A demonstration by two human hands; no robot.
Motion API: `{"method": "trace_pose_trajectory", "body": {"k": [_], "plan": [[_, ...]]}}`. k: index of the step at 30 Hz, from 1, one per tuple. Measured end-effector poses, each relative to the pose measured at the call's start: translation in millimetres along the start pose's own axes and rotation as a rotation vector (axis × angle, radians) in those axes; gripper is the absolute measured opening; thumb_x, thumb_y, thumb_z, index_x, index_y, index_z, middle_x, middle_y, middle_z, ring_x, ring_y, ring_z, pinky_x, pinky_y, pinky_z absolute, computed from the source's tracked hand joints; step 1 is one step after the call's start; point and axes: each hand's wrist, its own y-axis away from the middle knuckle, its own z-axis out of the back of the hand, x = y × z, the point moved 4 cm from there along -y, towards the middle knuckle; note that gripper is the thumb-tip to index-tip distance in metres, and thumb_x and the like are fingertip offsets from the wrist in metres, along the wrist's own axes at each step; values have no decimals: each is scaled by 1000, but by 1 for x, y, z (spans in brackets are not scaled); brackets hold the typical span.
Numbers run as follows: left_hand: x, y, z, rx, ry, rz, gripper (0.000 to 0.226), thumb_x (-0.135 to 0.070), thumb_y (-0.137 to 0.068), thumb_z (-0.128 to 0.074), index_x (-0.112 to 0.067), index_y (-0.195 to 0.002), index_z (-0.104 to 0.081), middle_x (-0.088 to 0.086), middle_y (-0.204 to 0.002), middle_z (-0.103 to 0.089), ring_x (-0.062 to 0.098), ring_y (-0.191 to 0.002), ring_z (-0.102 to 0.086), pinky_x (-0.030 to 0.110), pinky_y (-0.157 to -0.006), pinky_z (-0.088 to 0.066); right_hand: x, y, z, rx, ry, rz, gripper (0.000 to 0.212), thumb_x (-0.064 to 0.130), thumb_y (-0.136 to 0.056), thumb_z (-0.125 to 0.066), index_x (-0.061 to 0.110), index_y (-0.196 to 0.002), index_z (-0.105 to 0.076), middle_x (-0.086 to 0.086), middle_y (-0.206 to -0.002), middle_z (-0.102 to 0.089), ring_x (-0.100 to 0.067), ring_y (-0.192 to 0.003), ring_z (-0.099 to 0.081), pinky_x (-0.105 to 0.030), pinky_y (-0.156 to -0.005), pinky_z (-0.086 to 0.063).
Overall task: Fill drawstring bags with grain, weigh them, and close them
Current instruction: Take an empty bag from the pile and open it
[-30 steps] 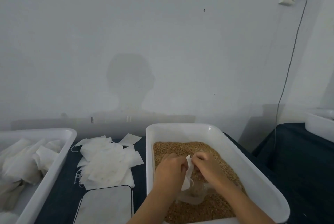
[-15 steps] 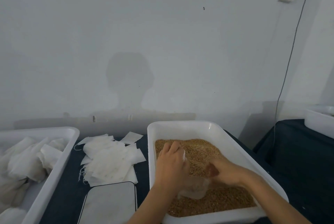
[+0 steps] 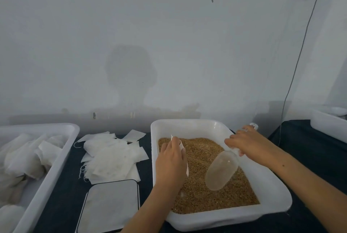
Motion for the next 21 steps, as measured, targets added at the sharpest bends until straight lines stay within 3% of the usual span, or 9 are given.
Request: {"method": "trace_pose_trajectory", "body": {"k": [3, 7, 10, 12, 13, 15, 18, 21], "plan": [[-1, 0, 0, 1, 19, -22, 13, -21, -100, -37, -15, -109, -44, -4, -102, -56, 9, -90, -41, 19, -71, -34, 2, 2, -8, 18, 41, 77, 25, 7, -90, -52, 32, -91, -46, 15, -81, -46, -9, -85, -43, -27, -95, -19], [-2, 0, 0, -28, 27, -50, 19, -22, -101, -36, -15, -116, -46, -4, -109, -58, 10, -101, -47, 19, -79, -36, 26, 1, -21, 68, -96, 123, 17, 19, -92, -56, 31, -104, -58, 16, -101, -60, -7, -98, -49, -27, -105, -12], [-2, 0, 0, -33, 12, -78, 20, -22, -101, -35, -16, -116, -47, -4, -110, -57, 11, -101, -46, 20, -80, -37, 41, 2, -29, 135, -209, 134, 7, 24, -92, -55, 26, -98, -59, 15, -95, -61, -5, -93, -52, -21, -102, -18], [-2, -3, -2, -16, -24, -109, 21, -21, -100, -37, -18, -116, -50, -4, -112, -57, 11, -100, -46, 21, -81, -38, 41, 7, -33, 203, -400, 90, 4, 21, -92, -56, 21, -94, -60, 13, -92, -61, -2, -87, -58, -15, -99, -32], [-1, -5, -3, 12, -54, -126, 21, -20, -100, -38, -19, -116, -51, -4, -114, -56, 12, -102, -46, 21, -82, -39, 40, 10, -35, 262, -532, 59, 4, 15, -92, -57, 17, -94, -60, 9, -95, -62, -3, -88, -60, -18, -94, -44], [4, -11, -8, 113, -127, -164, 22, -13, -97, -44, -20, -115, -53, -3, -118, -52, 14, -106, -47, 22, -78, -38, 37, 17, -37, 355, -780, 14, 7, 6, -91, -55, 12, -91, -60, 3, -102, -62, -7, -93, -61, -24, -85, -53], [16, -21, -15, 293, -193, -168, 24, -6, -92, -51, -19, -111, -58, -1, -116, -50, 16, -105, -50, 23, -75, -37, 30, 21, -36, 400, -967, -43, 13, 4, -89, -57, 16, -85, -56, 7, -99, -61, -4, -95, -59, -28, -89, -51], [26, -25, -22, 374, -179, -158, 26, 1, -87, -52, -16, -103, -64, 1, -108, -53, 15, -94, -53, 21, -71, -37, 17, 23, -33, 361, -1040, -82, 8, 5, -86, -61, 8, -93, -58, 3, -103, -63, -9, -101, -60, -32, -92, -50]]}}
